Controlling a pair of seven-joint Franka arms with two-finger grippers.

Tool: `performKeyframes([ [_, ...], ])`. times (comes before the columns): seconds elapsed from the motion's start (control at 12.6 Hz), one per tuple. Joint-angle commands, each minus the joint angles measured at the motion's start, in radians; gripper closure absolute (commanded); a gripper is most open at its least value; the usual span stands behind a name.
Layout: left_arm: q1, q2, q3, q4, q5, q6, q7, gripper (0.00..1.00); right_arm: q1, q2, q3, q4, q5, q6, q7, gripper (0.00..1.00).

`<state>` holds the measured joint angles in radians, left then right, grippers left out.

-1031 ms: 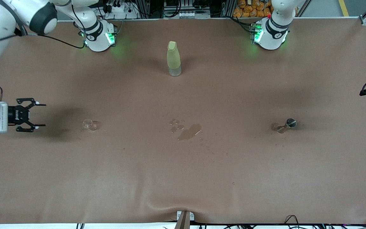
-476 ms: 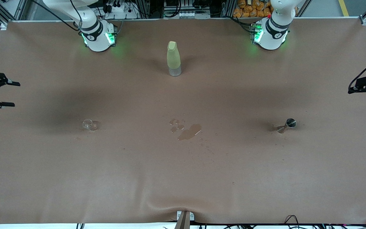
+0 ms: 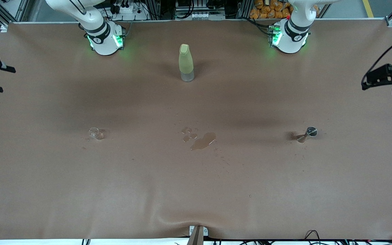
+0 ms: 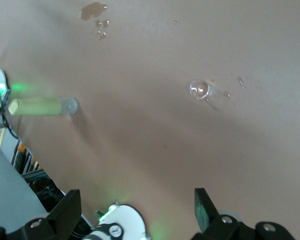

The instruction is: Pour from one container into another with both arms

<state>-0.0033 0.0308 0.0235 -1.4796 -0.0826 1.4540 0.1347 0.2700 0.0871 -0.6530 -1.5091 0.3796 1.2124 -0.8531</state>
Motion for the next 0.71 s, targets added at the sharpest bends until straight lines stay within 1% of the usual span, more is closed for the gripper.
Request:
performKeyframes([
  [0.0,-0.069,-0.077,0.052,-0.074,0.023,0.009,-0.093,0.0,-0.026,-0.121,0.12,-0.026,-0.111,0.016,0.199,0.0],
  [0.08,-0.12,-0.087,0.077,-0.077,0.026,0.009,-0.175,0.0,-0.029,-0.144,0.162,-0.026,-0.142,0.016,0.262,0.0],
  [0.16,-0.148,-0.095,0.091,-0.077,0.033,0.012,-0.208,0.0,-0.037,-0.17,0.208,-0.025,-0.183,0.015,0.328,0.0],
  [0.24,-0.15,-0.103,0.092,-0.074,0.037,0.022,-0.208,0.0,-0.043,-0.197,0.263,-0.023,-0.227,0.012,0.409,0.0],
  [0.32,-0.152,-0.103,0.093,-0.071,0.046,0.058,-0.208,0.0,-0.044,-0.216,0.307,-0.023,-0.258,0.007,0.484,0.0],
  [0.4,-0.153,-0.106,0.09,-0.073,0.093,0.081,-0.204,0.0,-0.057,-0.231,0.35,-0.02,-0.29,0.007,0.556,0.0],
  [0.48,-0.155,-0.104,0.087,-0.077,0.116,0.094,-0.198,0.0,-0.075,-0.239,0.393,-0.02,-0.316,0.007,0.601,0.0],
  [0.63,-0.153,-0.097,0.081,-0.08,0.118,0.132,-0.192,0.0,-0.122,-0.242,0.49,-0.019,-0.379,0.006,0.681,0.0],
])
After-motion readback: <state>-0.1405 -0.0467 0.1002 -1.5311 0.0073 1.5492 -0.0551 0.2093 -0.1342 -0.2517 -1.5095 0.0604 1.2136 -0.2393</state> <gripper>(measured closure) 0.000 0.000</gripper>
